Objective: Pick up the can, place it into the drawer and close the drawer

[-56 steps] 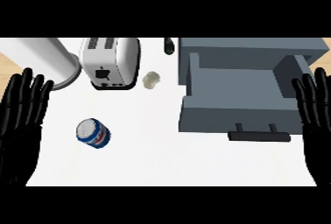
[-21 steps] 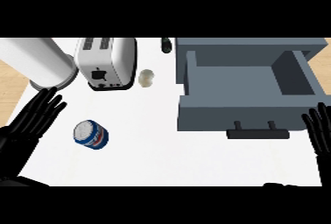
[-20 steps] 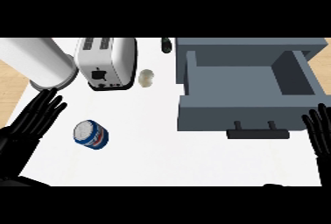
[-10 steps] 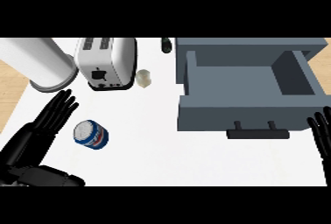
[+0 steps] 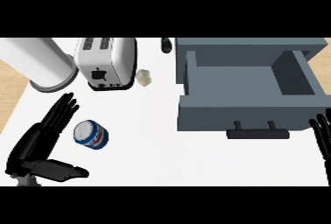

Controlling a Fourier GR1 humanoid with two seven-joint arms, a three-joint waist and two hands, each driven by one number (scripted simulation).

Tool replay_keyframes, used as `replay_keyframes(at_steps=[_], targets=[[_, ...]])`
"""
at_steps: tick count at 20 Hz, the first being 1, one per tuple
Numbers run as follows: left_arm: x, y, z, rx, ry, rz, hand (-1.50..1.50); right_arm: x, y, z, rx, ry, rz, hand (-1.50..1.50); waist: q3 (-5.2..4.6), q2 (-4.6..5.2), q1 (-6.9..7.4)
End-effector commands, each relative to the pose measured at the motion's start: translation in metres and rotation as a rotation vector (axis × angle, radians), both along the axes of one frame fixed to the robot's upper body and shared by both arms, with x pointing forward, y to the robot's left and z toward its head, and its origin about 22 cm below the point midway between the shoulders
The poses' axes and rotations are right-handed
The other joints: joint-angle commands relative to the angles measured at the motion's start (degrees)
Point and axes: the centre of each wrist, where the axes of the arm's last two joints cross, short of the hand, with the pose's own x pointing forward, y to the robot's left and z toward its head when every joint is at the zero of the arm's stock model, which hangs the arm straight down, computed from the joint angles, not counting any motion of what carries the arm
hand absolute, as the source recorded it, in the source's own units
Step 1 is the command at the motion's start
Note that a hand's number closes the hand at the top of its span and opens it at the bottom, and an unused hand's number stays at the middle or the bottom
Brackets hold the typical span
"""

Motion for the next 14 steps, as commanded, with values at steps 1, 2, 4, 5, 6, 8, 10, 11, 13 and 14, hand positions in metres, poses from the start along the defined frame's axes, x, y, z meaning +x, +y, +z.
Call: replay_keyframes(at_steps=[1,2,4,5,6,8,10,11,13,14], targets=[[0.0,0.012,-0.027,0.026,0.013,0.005,-1.5,-0.012,-0.005,0.001,-0.009,-0.019,-0.003,-1.5,0.0,0.0,-0.1],[0.005,-0.004,0.0,0.004,0.006,0.008,-1.5,0.006,0.015,-0.008,-0.003,-0.001,0.009,-1.5,0.01,-0.01,0.12],[0.011,0.012,-0.027,0.021,0.008,0.018,-1.5,0.02,-0.009,-0.009,0.002,0.003,0.007,-1.5,0.01,0.04,0.09],[-0.001,0.005,-0.034,0.019,0.015,0.031,-1.5,0.007,0.0,-0.005,-0.009,-0.003,-0.009,-1.5,0.01,0.0,0.08],[-0.004,0.009,-0.04,0.031,0.013,0.034,-1.5,0.001,0.0,-0.013,-0.002,-0.014,0.003,-1.5,0.01,-0.01,0.04],[0.017,0.026,-0.037,0.024,0.012,0.032,-1.5,0.015,0.002,-0.008,-0.009,-0.015,0.009,-1.5,0.0,0.03,0.01],[0.004,0.019,-0.047,0.039,0.039,0.029,-1.5,-0.007,0.01,-0.011,0.005,-0.015,0.014,-1.5,0.01,-0.01,-0.05],[0.001,0.04,-0.055,0.025,0.014,0.03,-1.5,0.0,0.0,-0.004,0.005,-0.001,-0.009,-1.5,0.0,0.01,-0.03],[0.01,0.028,-0.07,0.031,0.035,0.014,-1.5,-0.002,-0.004,-0.003,0.022,-0.016,-0.006,-1.5,0.0,0.02,-0.14],[-0.002,0.034,-0.056,0.036,0.034,0.015,-1.5,0.012,-0.016,-0.005,-0.007,-0.012,-0.016,-1.5,0.01,0.0,0.12]])
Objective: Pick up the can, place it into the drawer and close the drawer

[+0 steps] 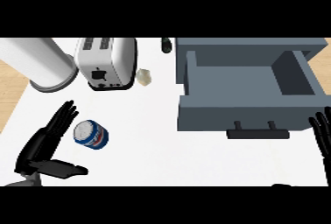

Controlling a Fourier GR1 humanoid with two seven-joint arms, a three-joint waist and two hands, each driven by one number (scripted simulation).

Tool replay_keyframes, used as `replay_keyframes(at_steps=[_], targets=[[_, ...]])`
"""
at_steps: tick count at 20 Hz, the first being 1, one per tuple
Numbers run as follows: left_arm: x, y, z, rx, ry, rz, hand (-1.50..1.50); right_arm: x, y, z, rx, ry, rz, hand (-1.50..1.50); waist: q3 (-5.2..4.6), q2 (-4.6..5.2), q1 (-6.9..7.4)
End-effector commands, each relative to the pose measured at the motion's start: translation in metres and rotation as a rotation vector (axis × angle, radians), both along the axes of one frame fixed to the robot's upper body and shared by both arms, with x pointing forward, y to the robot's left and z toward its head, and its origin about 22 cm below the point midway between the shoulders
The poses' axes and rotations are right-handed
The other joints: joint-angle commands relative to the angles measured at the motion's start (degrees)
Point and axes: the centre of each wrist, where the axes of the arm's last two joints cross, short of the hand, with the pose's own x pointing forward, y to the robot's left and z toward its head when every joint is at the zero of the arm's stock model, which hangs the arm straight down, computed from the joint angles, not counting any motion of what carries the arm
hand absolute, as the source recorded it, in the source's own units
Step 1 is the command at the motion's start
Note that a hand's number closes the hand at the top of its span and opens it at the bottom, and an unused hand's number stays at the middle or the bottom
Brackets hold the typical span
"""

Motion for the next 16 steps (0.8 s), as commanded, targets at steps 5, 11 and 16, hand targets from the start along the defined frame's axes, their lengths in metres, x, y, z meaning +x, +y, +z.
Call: replay_keyframes(at_steps=[5,11,16], targets=[[-0.011,0.023,-0.022,-0.004,0.017,0.009,-1.5,-0.013,0.024,0.009,0.001,-0.006,-0.016,-1.5,0.0,-0.04,-0.01],[-0.006,0.025,-0.046,0.0,0.048,0.008,-1.5,0.005,0.015,0.008,0.002,-0.006,-0.01,-1.5,0.01,0.0,0.04],[-0.001,0.019,-0.059,-0.007,0.073,0.026,-1.5,-0.005,0.024,0.011,0.004,-0.006,0.0,-1.5,0.01,-0.02,0.0]])
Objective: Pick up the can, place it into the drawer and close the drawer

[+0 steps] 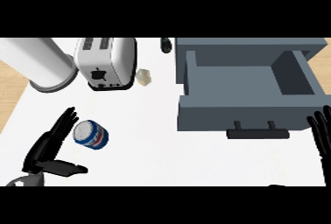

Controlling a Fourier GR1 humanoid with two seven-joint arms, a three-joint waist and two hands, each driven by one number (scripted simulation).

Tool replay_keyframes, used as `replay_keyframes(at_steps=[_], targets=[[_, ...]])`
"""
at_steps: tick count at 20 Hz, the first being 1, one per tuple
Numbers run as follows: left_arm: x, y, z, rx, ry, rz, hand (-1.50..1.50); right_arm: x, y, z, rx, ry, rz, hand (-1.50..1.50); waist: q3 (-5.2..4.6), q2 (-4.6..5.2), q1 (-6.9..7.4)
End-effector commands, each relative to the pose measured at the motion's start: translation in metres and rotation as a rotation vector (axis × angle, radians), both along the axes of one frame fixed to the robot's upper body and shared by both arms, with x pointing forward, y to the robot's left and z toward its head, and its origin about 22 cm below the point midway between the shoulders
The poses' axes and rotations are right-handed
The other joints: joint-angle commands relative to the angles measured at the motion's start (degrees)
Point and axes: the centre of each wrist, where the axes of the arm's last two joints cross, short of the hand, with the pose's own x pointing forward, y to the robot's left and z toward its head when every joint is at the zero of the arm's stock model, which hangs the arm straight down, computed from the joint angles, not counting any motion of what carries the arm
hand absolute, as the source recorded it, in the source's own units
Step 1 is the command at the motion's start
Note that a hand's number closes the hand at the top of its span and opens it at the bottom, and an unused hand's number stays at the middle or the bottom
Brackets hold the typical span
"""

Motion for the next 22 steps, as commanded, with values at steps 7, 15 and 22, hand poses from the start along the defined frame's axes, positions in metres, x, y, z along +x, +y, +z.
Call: replay_keyframes(at_steps=[7,15,22], targets=[[0.004,0.004,-0.011,-0.012,0.003,0.015,-1.5,-0.019,0.006,0.019,0.004,-0.002,-0.01,-1.5,0.0,-0.04,-0.01],[0.023,-0.001,-0.026,-0.023,0.007,0.007,-1.5,-0.005,0.01,0.005,0.01,0.014,0.002,-1.5,-0.01,0.03,-0.09],[0.044,-0.031,-0.027,-0.026,0.009,0.0,-1.5,-0.01,0.007,0.004,0.015,-0.002,0.002,-1.5,-0.01,0.05,-0.26]])
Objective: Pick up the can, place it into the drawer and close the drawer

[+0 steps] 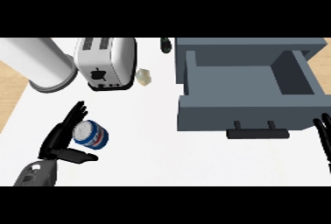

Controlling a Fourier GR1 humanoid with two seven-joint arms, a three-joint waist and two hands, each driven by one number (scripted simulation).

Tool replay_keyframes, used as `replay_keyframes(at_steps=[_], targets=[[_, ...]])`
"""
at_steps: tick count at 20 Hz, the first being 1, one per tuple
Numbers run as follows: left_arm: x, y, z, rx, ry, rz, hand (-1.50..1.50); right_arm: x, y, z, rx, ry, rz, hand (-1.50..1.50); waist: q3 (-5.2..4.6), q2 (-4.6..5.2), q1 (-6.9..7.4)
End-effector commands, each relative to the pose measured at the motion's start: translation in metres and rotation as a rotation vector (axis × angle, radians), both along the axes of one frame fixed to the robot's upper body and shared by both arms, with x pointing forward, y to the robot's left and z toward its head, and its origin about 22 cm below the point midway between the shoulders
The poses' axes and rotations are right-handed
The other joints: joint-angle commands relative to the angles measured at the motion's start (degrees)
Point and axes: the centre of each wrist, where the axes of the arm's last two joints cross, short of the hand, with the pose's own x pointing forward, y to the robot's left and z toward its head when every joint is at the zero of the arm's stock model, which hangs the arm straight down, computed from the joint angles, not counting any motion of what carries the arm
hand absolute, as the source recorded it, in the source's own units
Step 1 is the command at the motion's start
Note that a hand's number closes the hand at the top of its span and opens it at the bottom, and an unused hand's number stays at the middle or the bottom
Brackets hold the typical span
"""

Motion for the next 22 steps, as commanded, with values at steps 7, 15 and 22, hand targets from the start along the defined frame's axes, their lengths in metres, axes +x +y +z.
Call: replay_keyframes(at_steps=[7,15,22], targets=[[0.018,-0.041,-0.014,-0.004,0.013,-0.021,-1.5,0.003,-0.004,-0.002,0.004,-0.008,0.004,-1.5,-0.01,0.06,-0.12],[0.022,-0.046,-0.01,-0.032,-0.01,-0.081,1.5,-0.004,0.002,-0.019,0.007,-0.023,0.006,-1.5,0.01,0.01,-0.01],[0.027,-0.052,-0.001,-0.115,-0.009,-0.121,1.5,-0.006,0.0,0.009,0.035,-0.032,-0.014,-1.5,0.01,-0.03,0.1]])
